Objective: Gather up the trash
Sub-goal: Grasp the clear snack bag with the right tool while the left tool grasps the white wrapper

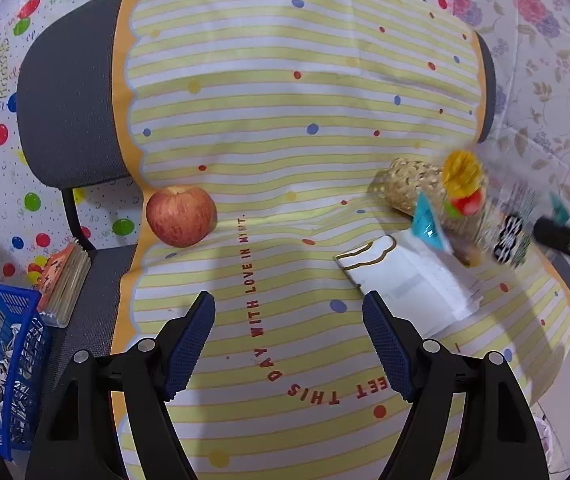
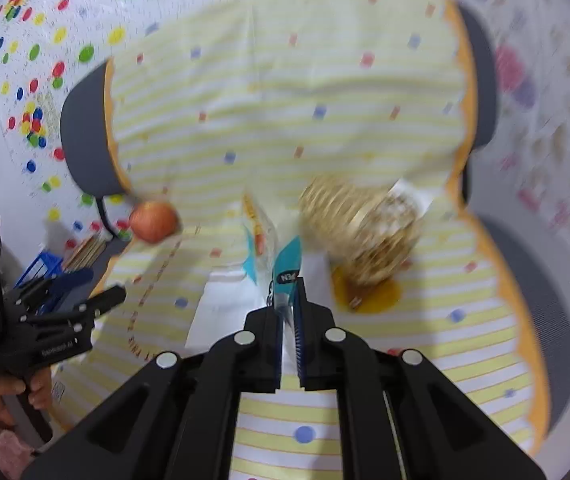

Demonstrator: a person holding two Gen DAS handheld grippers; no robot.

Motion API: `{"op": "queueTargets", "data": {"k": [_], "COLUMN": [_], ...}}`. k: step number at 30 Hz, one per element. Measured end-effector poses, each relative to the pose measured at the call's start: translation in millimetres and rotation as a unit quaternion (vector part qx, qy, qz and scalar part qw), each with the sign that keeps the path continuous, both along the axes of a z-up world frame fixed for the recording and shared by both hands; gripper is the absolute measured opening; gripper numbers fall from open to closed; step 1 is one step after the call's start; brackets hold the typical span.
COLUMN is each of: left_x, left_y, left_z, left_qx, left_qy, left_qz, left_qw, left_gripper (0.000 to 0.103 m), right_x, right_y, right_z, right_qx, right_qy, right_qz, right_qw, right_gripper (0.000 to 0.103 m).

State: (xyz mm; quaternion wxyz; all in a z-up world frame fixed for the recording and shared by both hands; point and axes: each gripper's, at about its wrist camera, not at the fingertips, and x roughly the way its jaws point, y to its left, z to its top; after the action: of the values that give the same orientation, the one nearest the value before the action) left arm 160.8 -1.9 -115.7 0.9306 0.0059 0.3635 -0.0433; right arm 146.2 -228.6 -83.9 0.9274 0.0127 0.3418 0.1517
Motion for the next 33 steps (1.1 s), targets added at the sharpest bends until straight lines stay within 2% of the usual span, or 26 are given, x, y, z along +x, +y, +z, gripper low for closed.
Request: {"op": "queueTargets", "data": {"k": [2,5,11,14,16,18,20,23,24,25,27,28,33], "left_x": [-2.5,-3.3,-5.6,-3.3,-0.9,1.6,5.7,10.4,13.5,15.9,19.5,19.5,7.8], "left_y": [-4.3,-11.3,-53.9,-70.7,-72.4,-69.2,-69.8,-74.3,-75.0,-75.2,-74.1,-72.8,-55.9], "left_z": [2.4,0.5,-18.3,-28.4,-33.9,-41.4,-49.8,-53.6,-55.0,-55.9,-57.4,-57.0,-39.4], "left_qx": [0.002,-0.001,0.006,-0.003,-0.011,-0.037,-0.054,-0.053,-0.056,-0.061,-0.069,-0.073,-0.053], "left_qy": [-0.002,0.005,0.03,0.05,0.058,0.075,0.093,0.089,0.091,0.089,0.092,0.091,0.063], "left_qz": [-0.006,-0.015,-0.053,-0.063,-0.053,-0.055,-0.065,-0.071,-0.071,-0.07,-0.073,-0.075,-0.076], "left_qw": [1.0,0.9999,0.9981,0.9968,0.9968,0.995,0.9921,0.9921,0.9917,0.9917,0.9907,0.9903,0.9937], "left_gripper": [0.076,0.08,0.082,0.081,0.067,0.059,0.056,0.048,0.041,0.03,0.021,0.008,0.005], "right_x": [-11.3,-25.3,-40.4,-49.7,-53.3,-57.5,-58.7,-58.4,-58.5,-59.1,-61.2,-62.3,-67.5], "right_y": [-4.5,-21.0,-44.6,-55.7,-63.4,-68.1,-71.8,-75.0,-75.3,-75.0,-74.1,-74.3,-71.3], "right_z": [11.7,19.6,10.4,8.3,6.2,2.8,-0.5,-5.5,-6.2,-6.6,-6.2,-6.1,-5.6], "right_qx": [-0.019,-0.027,-0.03,-0.027,-0.023,-0.022,-0.022,-0.017,-0.016,-0.016,-0.018,-0.017,-0.02], "right_qy": [-0.029,-0.047,-0.038,-0.038,-0.035,-0.031,-0.027,-0.019,-0.018,-0.017,-0.018,-0.018,-0.017], "right_qz": [-0.024,-0.054,-0.085,-0.099,-0.104,-0.107,-0.109,-0.111,-0.11,-0.109,-0.108,-0.107,-0.101], "right_qw": [0.999,0.997,0.995,0.994,0.994,0.994,0.993,0.994,0.994,0.994,0.994,0.994,0.995], "right_gripper": [0.002,0.002,0.002,0.002,0.002,0.002,0.002,0.002,0.002,0.002,0.002,0.002,0.002]}}
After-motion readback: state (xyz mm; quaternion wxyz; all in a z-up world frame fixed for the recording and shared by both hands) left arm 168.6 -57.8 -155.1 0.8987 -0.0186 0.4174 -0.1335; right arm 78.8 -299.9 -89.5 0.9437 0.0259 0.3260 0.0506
